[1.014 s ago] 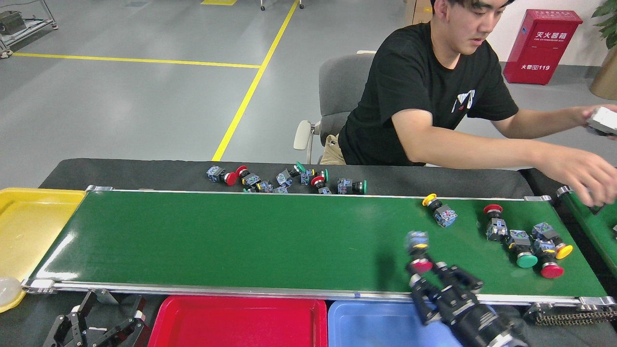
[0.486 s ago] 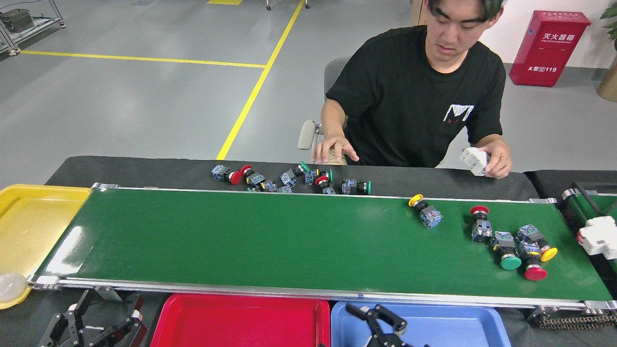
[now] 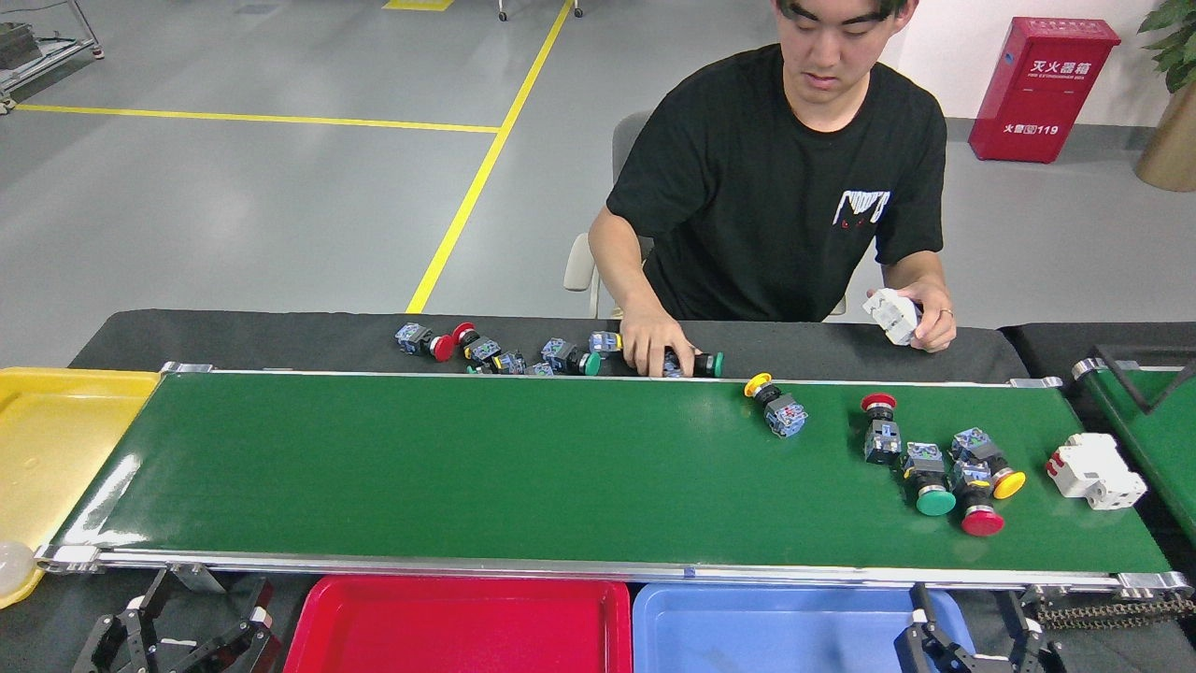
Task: Pick switch part from conveyor to tray
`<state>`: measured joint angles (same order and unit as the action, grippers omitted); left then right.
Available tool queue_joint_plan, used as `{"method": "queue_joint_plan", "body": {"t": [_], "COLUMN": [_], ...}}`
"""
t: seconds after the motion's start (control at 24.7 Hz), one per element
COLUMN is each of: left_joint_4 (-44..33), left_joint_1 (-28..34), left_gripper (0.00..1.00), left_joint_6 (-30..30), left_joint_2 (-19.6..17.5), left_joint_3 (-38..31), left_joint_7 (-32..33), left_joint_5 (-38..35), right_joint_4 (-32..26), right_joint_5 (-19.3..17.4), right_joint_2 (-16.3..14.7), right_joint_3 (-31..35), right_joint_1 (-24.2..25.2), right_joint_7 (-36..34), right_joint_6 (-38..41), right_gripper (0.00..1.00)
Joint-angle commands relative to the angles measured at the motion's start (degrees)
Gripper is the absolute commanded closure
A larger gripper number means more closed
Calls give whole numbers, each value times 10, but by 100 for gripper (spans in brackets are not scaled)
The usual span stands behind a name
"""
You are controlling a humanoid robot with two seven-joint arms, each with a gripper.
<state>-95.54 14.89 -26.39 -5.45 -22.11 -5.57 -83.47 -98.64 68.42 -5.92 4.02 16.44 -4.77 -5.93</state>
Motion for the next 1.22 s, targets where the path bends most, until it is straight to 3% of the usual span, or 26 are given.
{"method": "queue_joint_plan", "body": {"t": [0.0, 0.2, 0.57, 0.81, 1.09, 1.18], "left_joint_4": [-4, -4, -4, -4, 6, 14], "left_joint_1": [-6, -7, -11, -14, -25, -33], "left_gripper": [0, 0, 0, 0, 0, 0], "left_joint_6": [2, 2, 2, 2, 2, 2], "left_joint_2": [-7, -8, -7, -7, -8, -8], "left_joint_3": [0, 0, 1, 0, 5, 12], "left_joint_7": [-1, -1, -1, -1, -1, -1], "left_joint_5": [1, 1, -1, -2, -3, -3], "right_joint_4": [0, 27, 87, 126, 212, 217], "right_joint_5": [-1, 0, 8, 16, 16, 16], "right_joint_2": [-9, -26, -27, -20, -5, -2], "right_joint_3": [3, 0, -48, -87, -103, -103], "right_joint_1": [-19, -46, -123, -171, -243, -250], "right_joint_7": [40, 78, 85, 98, 98, 98], "right_joint_6": [-3, 52, 52, 51, 51, 51], "right_gripper": [3, 3, 3, 3, 3, 7]}}
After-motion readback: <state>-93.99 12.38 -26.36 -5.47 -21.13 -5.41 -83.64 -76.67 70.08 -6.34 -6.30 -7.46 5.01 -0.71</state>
